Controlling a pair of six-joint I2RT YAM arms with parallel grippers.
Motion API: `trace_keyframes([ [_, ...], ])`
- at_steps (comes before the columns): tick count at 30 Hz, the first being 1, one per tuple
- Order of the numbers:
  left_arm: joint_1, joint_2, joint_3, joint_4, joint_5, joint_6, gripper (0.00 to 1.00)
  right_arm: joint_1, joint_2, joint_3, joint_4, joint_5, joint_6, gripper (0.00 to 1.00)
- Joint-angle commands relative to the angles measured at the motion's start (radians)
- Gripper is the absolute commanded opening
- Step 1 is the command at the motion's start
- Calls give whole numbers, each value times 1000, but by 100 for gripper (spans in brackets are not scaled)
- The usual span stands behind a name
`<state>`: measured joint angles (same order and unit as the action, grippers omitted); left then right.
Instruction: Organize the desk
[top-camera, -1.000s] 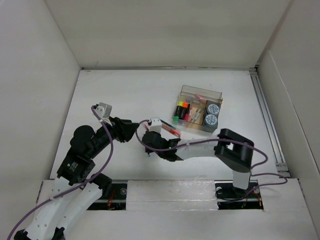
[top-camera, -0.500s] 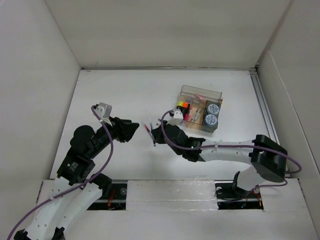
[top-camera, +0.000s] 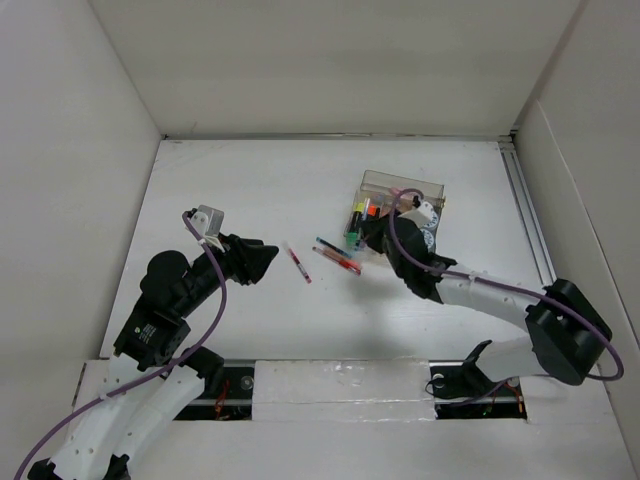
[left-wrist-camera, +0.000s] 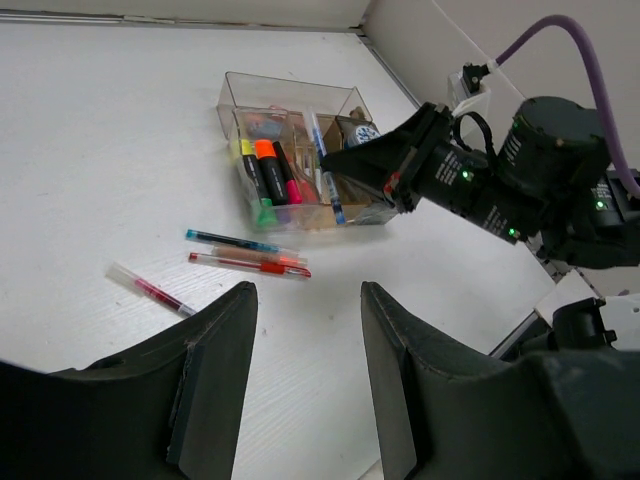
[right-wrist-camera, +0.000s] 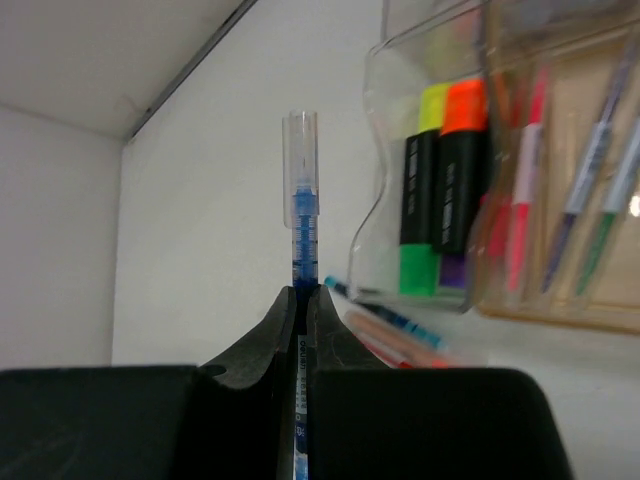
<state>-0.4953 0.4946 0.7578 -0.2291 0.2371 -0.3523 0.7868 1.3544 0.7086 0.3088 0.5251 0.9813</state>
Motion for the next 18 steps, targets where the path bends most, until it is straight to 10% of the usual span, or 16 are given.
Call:
trace_keyframes([
  [1,3,1,14,37,21,10,42,-95,23,-14,44,-75,59,0],
  [18,3,-1,15,40,19,10,42,-345,207,87,38,-195,46,0],
])
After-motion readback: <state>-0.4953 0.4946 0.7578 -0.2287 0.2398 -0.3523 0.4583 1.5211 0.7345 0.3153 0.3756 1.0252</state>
